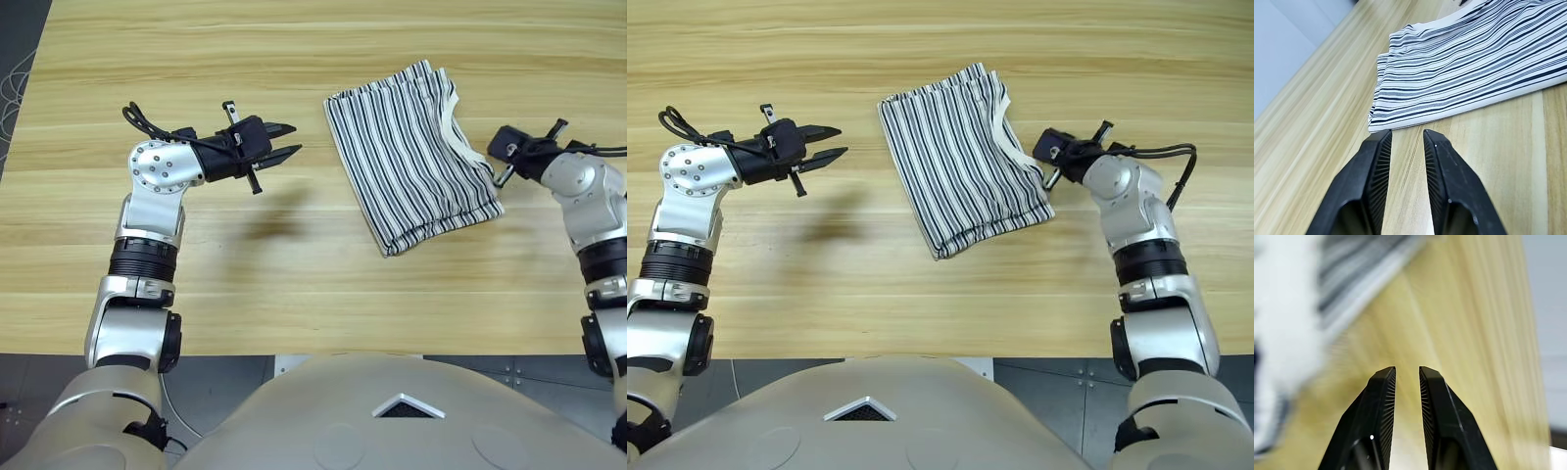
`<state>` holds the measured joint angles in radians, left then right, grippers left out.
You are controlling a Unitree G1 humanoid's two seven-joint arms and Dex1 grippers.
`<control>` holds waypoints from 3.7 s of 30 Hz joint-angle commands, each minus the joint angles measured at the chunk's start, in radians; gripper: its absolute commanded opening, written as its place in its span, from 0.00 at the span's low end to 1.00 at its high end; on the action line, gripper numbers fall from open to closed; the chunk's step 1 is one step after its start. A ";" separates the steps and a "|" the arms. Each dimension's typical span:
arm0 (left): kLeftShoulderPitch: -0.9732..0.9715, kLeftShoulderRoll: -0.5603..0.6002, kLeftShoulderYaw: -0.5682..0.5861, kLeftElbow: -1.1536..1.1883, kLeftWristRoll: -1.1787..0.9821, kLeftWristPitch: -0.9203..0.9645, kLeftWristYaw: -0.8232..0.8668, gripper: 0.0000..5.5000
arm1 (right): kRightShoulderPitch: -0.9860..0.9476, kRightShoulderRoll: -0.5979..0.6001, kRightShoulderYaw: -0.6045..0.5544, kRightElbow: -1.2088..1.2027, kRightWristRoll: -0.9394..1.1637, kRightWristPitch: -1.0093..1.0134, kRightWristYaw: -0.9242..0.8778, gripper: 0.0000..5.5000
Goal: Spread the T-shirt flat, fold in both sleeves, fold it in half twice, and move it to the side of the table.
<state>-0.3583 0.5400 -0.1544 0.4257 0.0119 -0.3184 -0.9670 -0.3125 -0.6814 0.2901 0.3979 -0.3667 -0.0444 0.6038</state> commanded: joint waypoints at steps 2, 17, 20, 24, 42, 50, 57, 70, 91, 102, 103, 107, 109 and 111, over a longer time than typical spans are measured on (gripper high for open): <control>0.002 0.023 0.005 -0.004 -0.011 0.011 -0.013 0.22 | 0.204 -0.091 -0.033 -0.448 0.117 0.148 0.212 0.16; 0.031 0.045 0.020 -0.041 -0.042 0.033 -0.010 0.22 | 0.233 -0.128 -0.128 -0.630 0.085 0.289 0.205 0.16; 0.080 0.064 0.004 -0.096 -0.019 0.021 -0.004 0.22 | 0.216 -0.181 -0.239 -0.632 0.122 0.303 0.210 0.16; 0.150 0.091 -0.039 -0.138 0.111 -0.072 0.071 0.22 | 0.259 -0.227 -0.279 -0.633 0.226 0.151 0.305 0.16; 0.169 0.255 -0.227 -0.010 0.902 -0.925 0.661 0.65 | 0.081 -0.278 0.028 0.154 -0.434 -1.180 -0.132 0.70; 0.098 0.189 -0.294 0.009 1.028 -0.887 0.871 0.65 | 0.043 -0.257 0.101 0.164 -0.522 -1.194 -0.275 0.70; 0.044 0.130 -0.395 0.068 1.073 -0.844 0.957 0.65 | 0.023 -0.232 0.172 0.155 -0.536 -1.190 -0.323 0.70; -0.055 0.076 -0.551 0.230 1.115 -0.742 1.090 0.65 | -0.033 -0.201 0.274 0.175 -0.630 -1.098 -0.390 0.70; -0.129 0.078 -0.643 0.307 1.044 -0.774 1.065 0.11 | -0.107 -0.181 0.356 0.206 -0.539 -1.088 -0.323 0.02; -0.108 0.109 -0.645 0.267 0.878 -0.741 0.825 0.02 | -0.119 -0.191 0.347 0.138 -0.351 -1.082 -0.176 0.02; -0.091 0.130 -0.637 0.215 0.797 -0.723 0.742 0.02 | -0.108 -0.206 0.350 0.108 -0.290 -1.076 -0.130 0.02; 0.008 0.326 -0.636 -0.176 0.366 -0.464 0.275 0.02 | -0.043 -0.275 0.366 -0.066 -0.021 -0.979 0.071 0.02; 0.044 0.421 -0.611 -0.334 0.246 -0.329 0.113 0.02 | -0.016 -0.289 0.361 -0.138 0.055 -0.921 0.140 0.02; 0.063 0.481 -0.568 -0.428 0.208 -0.243 0.025 0.02 | 0.007 -0.298 0.355 -0.201 0.113 -0.866 0.197 0.02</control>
<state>-0.3189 0.9290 -0.7639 0.0855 0.2610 -0.6549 -0.8370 -0.3272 -0.9331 0.6492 0.2588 -0.3110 -0.9693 0.7361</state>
